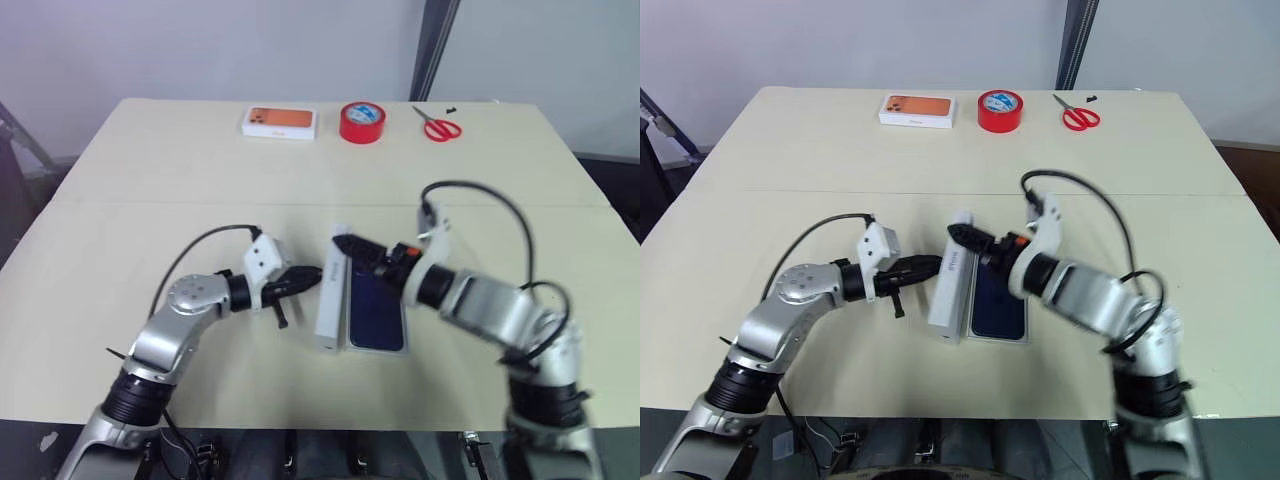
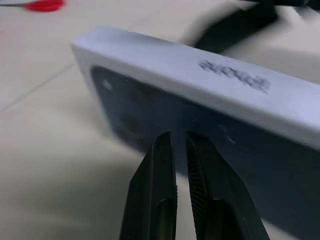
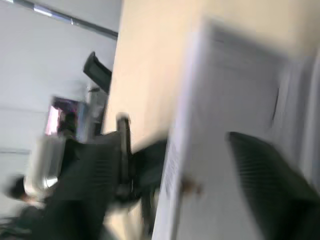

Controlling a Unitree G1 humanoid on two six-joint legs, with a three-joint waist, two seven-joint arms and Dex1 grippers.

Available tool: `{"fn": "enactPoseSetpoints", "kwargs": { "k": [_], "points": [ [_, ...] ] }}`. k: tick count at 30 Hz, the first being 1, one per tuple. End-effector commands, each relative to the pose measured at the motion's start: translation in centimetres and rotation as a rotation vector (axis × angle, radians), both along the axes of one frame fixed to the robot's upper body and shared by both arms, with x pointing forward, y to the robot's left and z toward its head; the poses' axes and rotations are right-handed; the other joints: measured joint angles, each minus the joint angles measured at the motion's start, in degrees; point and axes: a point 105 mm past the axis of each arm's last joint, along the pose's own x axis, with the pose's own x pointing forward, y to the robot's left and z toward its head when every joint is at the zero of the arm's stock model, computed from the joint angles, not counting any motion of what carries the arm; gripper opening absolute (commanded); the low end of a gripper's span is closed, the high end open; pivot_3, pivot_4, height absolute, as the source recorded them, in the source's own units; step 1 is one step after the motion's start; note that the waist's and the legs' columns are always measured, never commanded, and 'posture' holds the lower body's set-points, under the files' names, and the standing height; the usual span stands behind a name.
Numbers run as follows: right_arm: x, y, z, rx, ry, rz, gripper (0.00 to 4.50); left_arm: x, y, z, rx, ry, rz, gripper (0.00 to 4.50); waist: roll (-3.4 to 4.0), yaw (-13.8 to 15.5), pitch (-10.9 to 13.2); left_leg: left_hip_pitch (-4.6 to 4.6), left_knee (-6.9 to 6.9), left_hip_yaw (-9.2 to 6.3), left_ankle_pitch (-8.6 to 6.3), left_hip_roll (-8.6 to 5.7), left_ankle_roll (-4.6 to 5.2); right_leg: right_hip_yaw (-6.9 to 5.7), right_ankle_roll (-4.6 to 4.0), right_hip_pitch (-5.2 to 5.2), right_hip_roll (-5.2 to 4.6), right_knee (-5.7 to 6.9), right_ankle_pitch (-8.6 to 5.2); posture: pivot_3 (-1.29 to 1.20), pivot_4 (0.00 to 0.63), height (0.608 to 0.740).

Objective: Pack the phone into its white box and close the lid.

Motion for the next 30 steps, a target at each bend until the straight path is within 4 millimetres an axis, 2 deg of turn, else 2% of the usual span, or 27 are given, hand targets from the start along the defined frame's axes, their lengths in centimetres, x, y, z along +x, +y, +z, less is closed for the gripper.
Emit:
{"fn": "enactPoseSetpoints", "kwargs": {
  "k": [1, 5, 6, 8, 11, 14, 15, 18, 21, 26, 30],
  "points": [
    [-0.1, -2.5, 0.3, -0.202, -0.038, 0.054, 4.01, -0.3, -1.8, 1.0, -0.006, -0.041, -0.061, 0.47, 0.00, 0.09, 0.01, -0.03, -0.01, -0.01, 0.00, 0.00, 0.01, -0.01, 0.00, 0.00, 0.00, -0.02, 0.00, 0.00, 0.150, 0.725],
    [1.0, -6.0, -0.5, -0.458, -0.063, 0.010, 4.01, -0.3, -3.4, 0.9, 0.003, -0.039, -0.101, 0.47, 0.01, -0.25, -0.01, -0.02, 0.00, 0.02, -0.01, 0.01, 0.03, 0.00, 0.00, 0.02, 0.01, -0.06, 0.00, 0.00, 0.150, 0.725],
    [1.2, -6.5, -0.6, -0.517, -0.082, 0.013, 3.78, -0.3, -3.8, 1.0, 0.002, -0.041, -0.105, 0.47, 0.01, -0.30, -0.01, 0.00, 0.00, 0.04, -0.01, 0.02, 0.03, 0.01, 0.00, 0.03, 0.02, -0.04, 0.00, 0.00, 0.150, 0.725],
    [1.3, -7.3, -0.8, -0.630, -0.125, 0.031, 3.13, -0.1, -4.2, 1.3, -0.018, -0.044, -0.099, 0.47, 0.03, -0.25, -0.02, 0.00, -0.01, 0.04, -0.01, 0.02, 0.03, 0.02, 0.00, 0.02, 0.03, -0.01, 0.00, 0.00, 0.150, 0.725],
    [1.1, -7.9, -1.1, -0.767, -0.186, 0.085, 1.69, 0.5, -3.8, 2.2, -0.058, -0.048, -0.048, 0.47, 0.04, -0.07, -0.02, -0.01, 0.00, 0.03, -0.01, 0.04, 0.04, 0.02, 0.01, 0.01, 0.06, -0.02, 0.00, 0.00, 0.150, 0.725],
    [0.6, -8.2, -1.6, -0.962, -0.297, 0.187, 0.32, 1.5, -2.3, 3.0, -0.072, -0.039, 0.040, 0.47, 0.04, -0.04, -0.01, -0.03, 0.01, 0.02, -0.01, 0.04, 0.04, 0.02, 0.01, -0.01, 0.05, -0.03, 0.00, 0.00, 0.150, 0.725],
    [0.3, -8.1, -1.8, -1.015, -0.335, 0.228, 0.08, 1.7, -1.7, 3.2, -0.075, -0.026, 0.069, 0.47, 0.04, -0.05, -0.01, -0.03, 0.01, 0.01, -0.02, 0.04, 0.04, 0.01, 0.01, -0.02, 0.05, -0.03, 0.00, 0.00, 0.150, 0.725],
    [-0.5, -7.5, -2.6, -1.124, -0.441, 0.356, 0.08, 2.0, 0.5, 2.9, -0.019, 0.030, 0.151, 0.47, 0.04, -0.15, -0.01, -0.02, 0.01, 0.00, -0.01, 0.04, 0.03, 0.01, 0.02, -0.02, 0.05, -0.03, 0.00, 0.00, 0.150, 0.725],
    [-1.3, -6.5, -3.3, -1.146, -0.504, 0.453, 0.08, 1.1, 2.0, 1.8, 0.076, 0.086, 0.156, 0.47, 0.03, -0.16, -0.01, -0.01, 0.01, 0.00, -0.01, 0.04, 0.02, 0.01, 0.02, -0.02, 0.05, -0.01, 0.00, 0.00, 0.150, 0.725],
    [-1.8, -5.1, -4.0, -1.130, -0.550, 0.518, 0.08, -1.6, 2.1, 0.3, 0.167, 0.167, 0.056, 0.47, 0.03, -0.08, -0.01, 0.00, 0.01, -0.01, 0.00, 0.04, 0.00, 0.02, 0.01, 0.00, 0.01, -0.03, 0.00, 0.00, 0.150, 0.725],
    [-1.8, -4.2, -4.2, -1.118, -0.569, 0.541, 0.08, -2.4, 1.6, -1.2, 0.248, 0.195, 0.017, 0.47, 0.03, 0.13, 0.00, 0.00, 0.02, -0.03, 0.00, 0.02, -0.03, 0.02, 0.00, 0.00, -0.03, -0.04, -0.01, 0.00, 0.150, 0.725]
  ]
}}
